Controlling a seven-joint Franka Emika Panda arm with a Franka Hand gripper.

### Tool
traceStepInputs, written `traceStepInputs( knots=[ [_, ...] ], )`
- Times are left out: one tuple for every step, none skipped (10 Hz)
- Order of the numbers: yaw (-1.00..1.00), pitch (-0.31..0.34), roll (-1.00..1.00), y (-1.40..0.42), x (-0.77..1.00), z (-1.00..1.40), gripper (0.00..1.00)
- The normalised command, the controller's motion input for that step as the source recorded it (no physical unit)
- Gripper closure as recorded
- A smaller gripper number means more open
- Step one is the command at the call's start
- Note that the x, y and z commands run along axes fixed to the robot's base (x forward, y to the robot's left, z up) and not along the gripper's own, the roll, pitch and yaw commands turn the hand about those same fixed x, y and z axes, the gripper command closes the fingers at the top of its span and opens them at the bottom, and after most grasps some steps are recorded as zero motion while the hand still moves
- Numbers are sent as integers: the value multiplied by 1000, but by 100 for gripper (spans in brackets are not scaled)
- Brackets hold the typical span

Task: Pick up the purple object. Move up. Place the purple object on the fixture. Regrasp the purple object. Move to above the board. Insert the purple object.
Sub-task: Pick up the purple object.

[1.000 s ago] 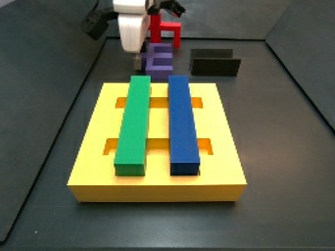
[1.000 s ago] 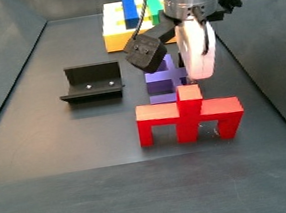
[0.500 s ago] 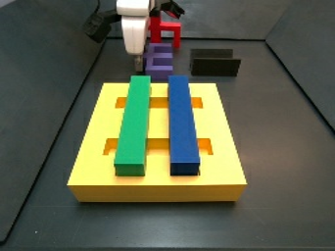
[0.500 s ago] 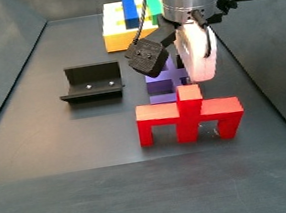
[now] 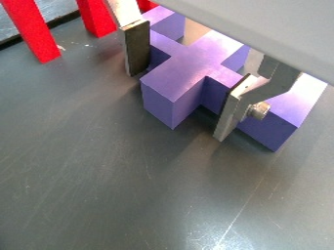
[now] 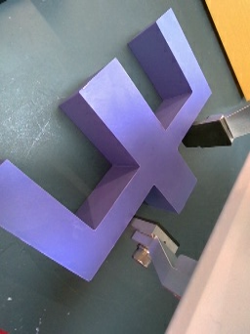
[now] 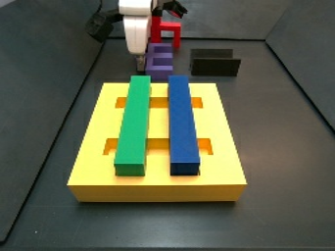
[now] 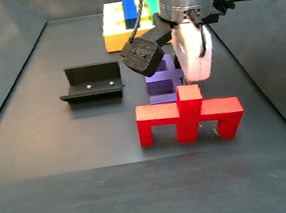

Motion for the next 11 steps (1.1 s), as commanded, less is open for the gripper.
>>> traceStepInputs(
  knots=[
    [0,1,80,17,0,-23,0],
    [0,0,0,0,0,0,100],
    [0,0,0,0,0,0,100],
    [0,0,0,0,0,0,100],
    [0,0,0,0,0,0,100],
    [0,0,0,0,0,0,100],
    [0,0,0,0,0,0,100],
    [0,0,0,0,0,0,100],
    [0,0,0,0,0,0,100],
    [0,0,0,0,0,0,100],
    [0,0,0,0,0,0,100]
  ],
)
